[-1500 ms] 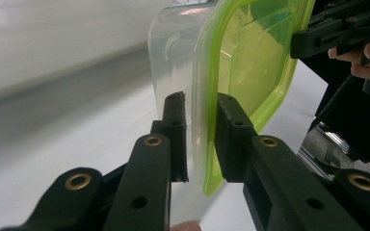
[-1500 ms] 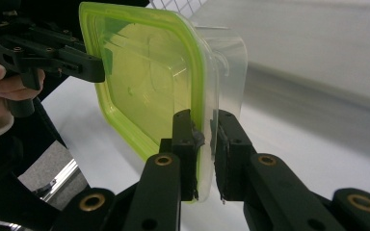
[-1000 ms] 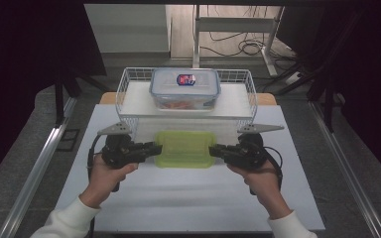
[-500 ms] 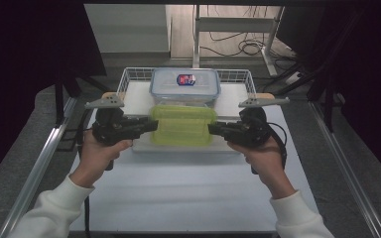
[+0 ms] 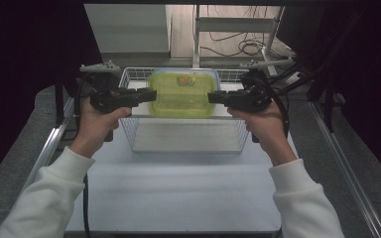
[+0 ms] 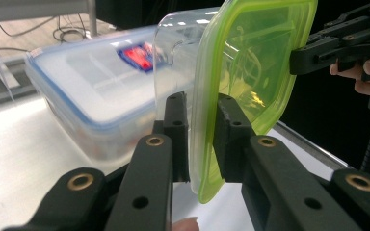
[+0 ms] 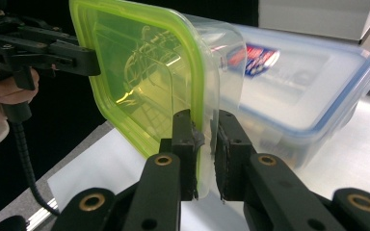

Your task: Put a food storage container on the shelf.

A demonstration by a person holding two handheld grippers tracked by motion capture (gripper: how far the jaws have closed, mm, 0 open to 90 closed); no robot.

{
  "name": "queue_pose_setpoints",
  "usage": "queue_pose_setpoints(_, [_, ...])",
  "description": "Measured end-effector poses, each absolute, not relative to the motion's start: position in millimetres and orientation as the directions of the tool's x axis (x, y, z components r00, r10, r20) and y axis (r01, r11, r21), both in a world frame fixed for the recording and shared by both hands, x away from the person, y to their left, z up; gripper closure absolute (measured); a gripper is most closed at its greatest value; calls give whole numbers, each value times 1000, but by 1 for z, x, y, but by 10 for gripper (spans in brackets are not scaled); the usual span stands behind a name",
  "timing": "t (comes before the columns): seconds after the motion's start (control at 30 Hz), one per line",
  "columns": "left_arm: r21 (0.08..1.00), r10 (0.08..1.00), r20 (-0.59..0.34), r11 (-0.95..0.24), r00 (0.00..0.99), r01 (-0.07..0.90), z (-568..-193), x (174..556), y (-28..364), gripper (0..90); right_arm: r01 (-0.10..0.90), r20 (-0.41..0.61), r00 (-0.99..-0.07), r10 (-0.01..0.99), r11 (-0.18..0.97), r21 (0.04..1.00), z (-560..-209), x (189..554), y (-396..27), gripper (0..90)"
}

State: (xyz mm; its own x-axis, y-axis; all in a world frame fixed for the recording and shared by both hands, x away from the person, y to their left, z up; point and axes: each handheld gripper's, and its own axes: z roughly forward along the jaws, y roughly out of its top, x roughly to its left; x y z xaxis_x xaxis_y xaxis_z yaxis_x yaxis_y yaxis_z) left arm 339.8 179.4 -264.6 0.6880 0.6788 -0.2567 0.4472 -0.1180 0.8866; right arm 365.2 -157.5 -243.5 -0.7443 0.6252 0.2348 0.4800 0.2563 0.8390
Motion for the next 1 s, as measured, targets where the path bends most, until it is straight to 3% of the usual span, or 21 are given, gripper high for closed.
queue_pose_setpoints(0.33, [867,689,-296,-98,662,489,-253,375,180,783,525,287,-714,638,218,822,-231,402,-155,795])
queue_pose_setpoints(1.0, [830,680,-370,-64,633,554,-263,406,182,773,591,372,-658,655,144,793,-240,436,-155,787])
